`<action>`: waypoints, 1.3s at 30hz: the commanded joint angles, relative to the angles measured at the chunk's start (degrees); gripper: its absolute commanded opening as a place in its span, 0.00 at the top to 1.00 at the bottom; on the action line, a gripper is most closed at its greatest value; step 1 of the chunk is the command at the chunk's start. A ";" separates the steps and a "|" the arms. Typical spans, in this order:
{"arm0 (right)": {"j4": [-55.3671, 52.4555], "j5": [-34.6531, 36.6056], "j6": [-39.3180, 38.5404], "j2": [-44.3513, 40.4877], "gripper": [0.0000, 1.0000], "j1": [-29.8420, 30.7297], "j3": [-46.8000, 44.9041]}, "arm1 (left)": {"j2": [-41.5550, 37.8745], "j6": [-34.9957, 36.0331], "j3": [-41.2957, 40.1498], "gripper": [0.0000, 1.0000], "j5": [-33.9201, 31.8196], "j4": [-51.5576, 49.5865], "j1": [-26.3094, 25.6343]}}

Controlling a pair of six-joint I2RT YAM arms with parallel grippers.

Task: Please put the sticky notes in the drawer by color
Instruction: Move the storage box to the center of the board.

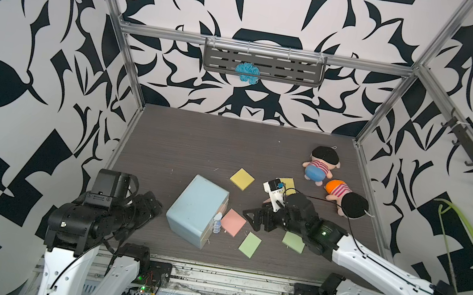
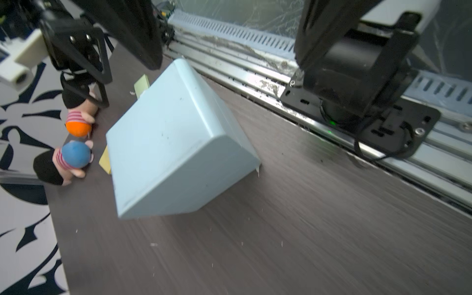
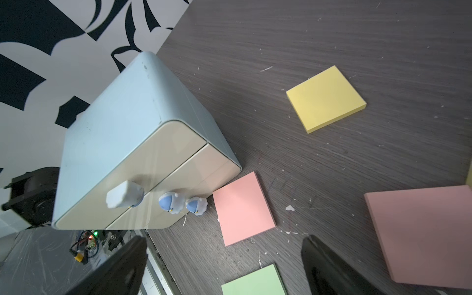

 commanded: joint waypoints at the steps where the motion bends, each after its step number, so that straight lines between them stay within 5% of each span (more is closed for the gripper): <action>1: 4.46 2.02 -0.86 1.86 0.01 0.32 3.03 | -2.54 -4.73 -4.44 0.14 14.84 -2.26 -0.06; 9: 4.10 2.52 -1.32 3.55 0.02 0.33 3.85 | -9.36 -15.83 -16.36 0.12 22.62 13.34 -0.06; 20: 2.99 2.76 -0.67 2.99 0.04 0.33 4.75 | -9.53 -24.50 -25.94 0.23 19.93 32.60 -0.05; 29: 2.58 2.99 -1.53 3.19 0.04 0.33 5.47 | -2.49 -24.47 -26.97 0.27 17.11 42.84 -0.07; 39: 5.07 -5.29 -7.52 12.36 0.10 0.33 9.49 | 10.30 -19.73 -23.03 0.29 14.25 52.16 -0.15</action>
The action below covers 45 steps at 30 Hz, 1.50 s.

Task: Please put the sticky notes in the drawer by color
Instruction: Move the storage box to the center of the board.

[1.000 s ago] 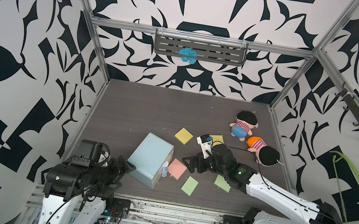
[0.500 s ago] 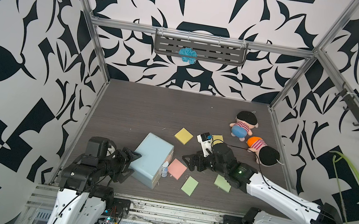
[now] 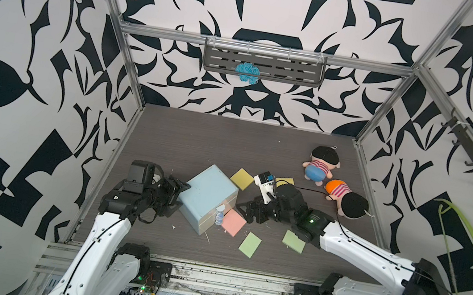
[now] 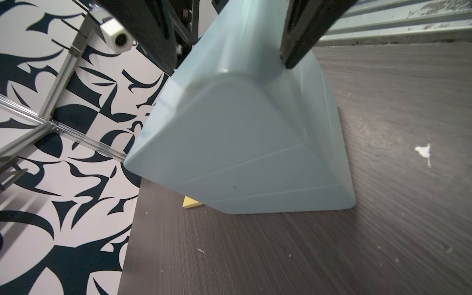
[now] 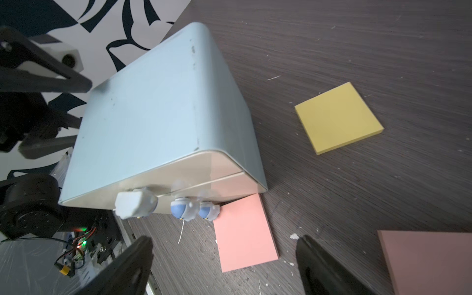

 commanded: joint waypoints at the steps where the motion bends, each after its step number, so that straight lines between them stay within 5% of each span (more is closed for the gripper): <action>1: 2.62 -3.12 -4.67 3.62 0.11 0.22 4.02 | 2.51 3.63 3.18 0.29 -1.89 4.59 -0.15; 10: 2.38 -0.51 -8.94 14.55 0.21 -0.43 13.21 | 9.47 7.34 4.83 0.33 -3.56 6.43 -0.12; 24: 3.61 -6.24 -8.25 29.56 0.32 -6.89 28.93 | 24.83 13.69 16.76 0.34 -9.61 10.30 -0.11; 36: 4.22 -9.86 -5.73 38.70 0.37 -13.29 38.36 | 42.01 14.15 27.58 0.34 -6.85 14.20 -0.12; 41: 1.61 -9.79 -7.03 37.04 0.37 -13.91 38.86 | 44.11 15.54 31.36 0.33 -7.99 11.75 -0.15; 45: 1.32 -6.63 -8.40 28.63 0.35 -13.84 30.85 | 39.95 18.28 31.87 0.28 -13.42 7.17 -0.22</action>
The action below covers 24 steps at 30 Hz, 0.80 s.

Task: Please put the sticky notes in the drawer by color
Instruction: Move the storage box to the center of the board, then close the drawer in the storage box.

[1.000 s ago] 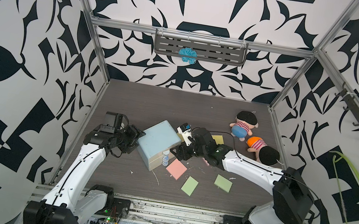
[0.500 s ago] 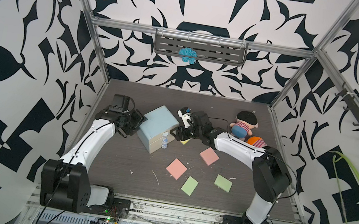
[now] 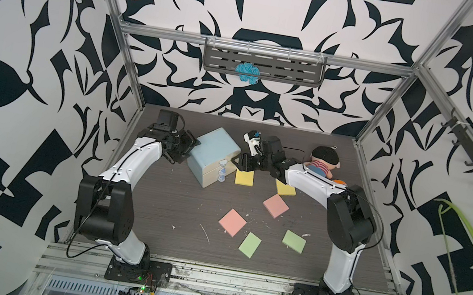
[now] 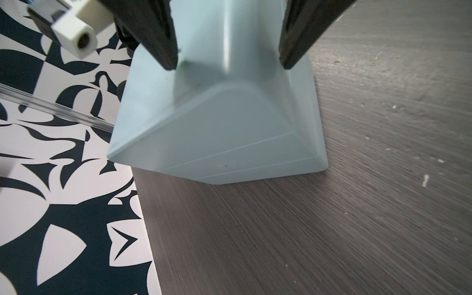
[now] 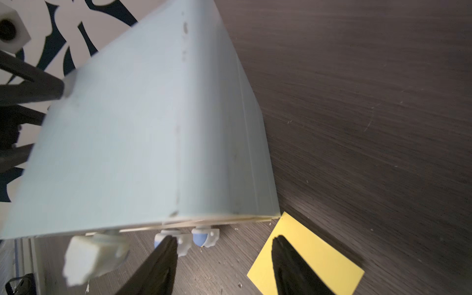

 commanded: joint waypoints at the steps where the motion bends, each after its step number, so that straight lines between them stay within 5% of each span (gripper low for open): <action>1: 0.81 1.44 -0.91 -9.21 0.34 0.45 -4.77 | -5.06 3.87 1.19 0.26 -5.73 -5.79 -0.47; 9: 8.59 4.46 2.52 -12.87 0.30 7.05 -10.72 | -10.55 4.52 -3.14 0.16 -7.37 -7.06 -4.60; 14: 10.19 4.86 2.70 -8.77 0.36 9.20 -7.08 | -8.16 4.14 -3.17 0.33 -4.90 -5.86 -5.21; 24: 4.22 3.65 -1.55 -0.62 0.50 9.46 3.06 | -5.93 6.05 -3.48 0.45 -7.29 -7.52 -5.30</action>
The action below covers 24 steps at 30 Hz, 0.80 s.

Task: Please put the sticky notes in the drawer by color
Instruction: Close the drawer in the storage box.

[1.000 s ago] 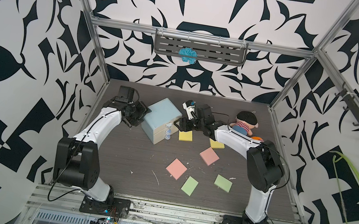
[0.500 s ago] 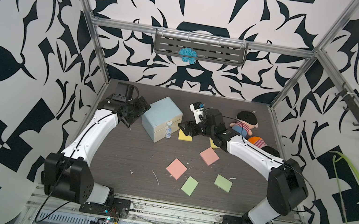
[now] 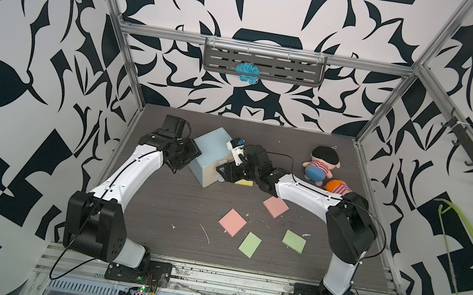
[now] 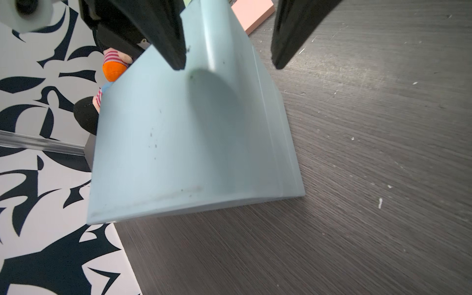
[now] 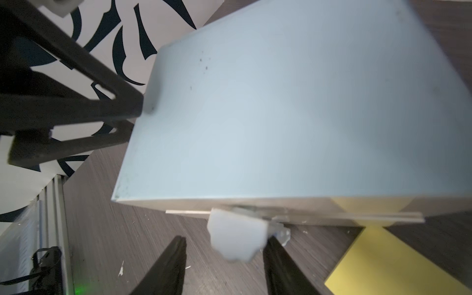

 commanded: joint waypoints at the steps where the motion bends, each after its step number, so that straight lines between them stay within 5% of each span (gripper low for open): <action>1: -0.86 0.48 -2.37 -0.09 0.52 -0.09 4.36 | 0.78 0.66 -1.06 0.46 -0.62 -0.85 -0.09; 13: -1.70 1.15 -2.66 0.08 0.71 -0.07 5.96 | 2.01 1.07 -1.47 0.52 -1.23 -1.11 -0.06; 24: -1.44 2.61 -2.61 -5.93 0.73 0.52 -2.35 | 2.40 1.18 -1.56 0.53 -1.35 -1.01 -0.10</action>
